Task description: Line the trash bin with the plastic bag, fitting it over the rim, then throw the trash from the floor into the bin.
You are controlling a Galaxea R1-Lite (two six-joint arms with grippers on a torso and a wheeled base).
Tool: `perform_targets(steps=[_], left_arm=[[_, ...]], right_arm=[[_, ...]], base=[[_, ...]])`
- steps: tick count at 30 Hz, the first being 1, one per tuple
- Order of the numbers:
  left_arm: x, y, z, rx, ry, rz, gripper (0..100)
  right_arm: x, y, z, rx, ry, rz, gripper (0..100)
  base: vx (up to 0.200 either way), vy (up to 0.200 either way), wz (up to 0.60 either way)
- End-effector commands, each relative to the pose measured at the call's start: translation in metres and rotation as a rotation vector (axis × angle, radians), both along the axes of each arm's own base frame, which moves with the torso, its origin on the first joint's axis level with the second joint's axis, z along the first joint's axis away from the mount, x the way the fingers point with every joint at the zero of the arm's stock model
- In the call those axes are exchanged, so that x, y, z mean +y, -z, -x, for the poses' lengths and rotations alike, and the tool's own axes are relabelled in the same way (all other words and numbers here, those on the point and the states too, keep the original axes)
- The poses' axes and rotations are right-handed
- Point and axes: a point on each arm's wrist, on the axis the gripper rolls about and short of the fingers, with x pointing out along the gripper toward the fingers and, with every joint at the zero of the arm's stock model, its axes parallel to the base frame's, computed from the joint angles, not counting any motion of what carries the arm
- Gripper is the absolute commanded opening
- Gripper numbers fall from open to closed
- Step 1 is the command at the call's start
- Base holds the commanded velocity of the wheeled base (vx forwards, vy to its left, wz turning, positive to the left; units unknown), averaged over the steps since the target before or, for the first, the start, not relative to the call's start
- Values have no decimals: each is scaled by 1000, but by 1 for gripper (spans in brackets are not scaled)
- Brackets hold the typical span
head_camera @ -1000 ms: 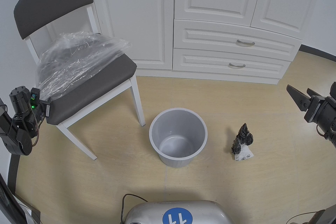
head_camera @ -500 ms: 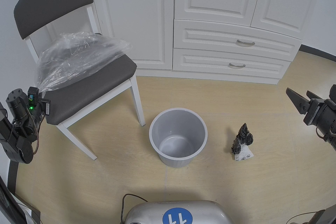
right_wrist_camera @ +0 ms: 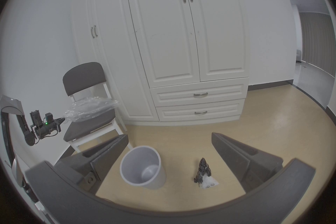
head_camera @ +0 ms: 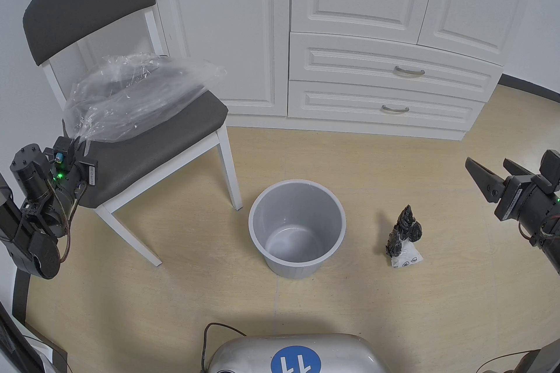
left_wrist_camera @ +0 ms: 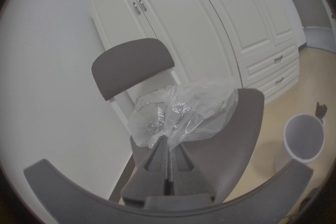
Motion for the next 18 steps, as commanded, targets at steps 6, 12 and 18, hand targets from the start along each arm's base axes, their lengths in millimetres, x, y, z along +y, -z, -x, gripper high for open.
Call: perform_targets(steps=[6,12,18], left_arm=[[-43,-31,15,-131,206,141,0],[-70,-46,30,-181,324,207,0],[-96,-65,60,-236,482,372,0]], right_arm=[[24,23,-16,25,-13,19,100],[32,32,-15,50,-42,31,100],[46,41,-15,80,-84,44,100]], base=[[0,0,0],[0,0,0],[0,0,0]])
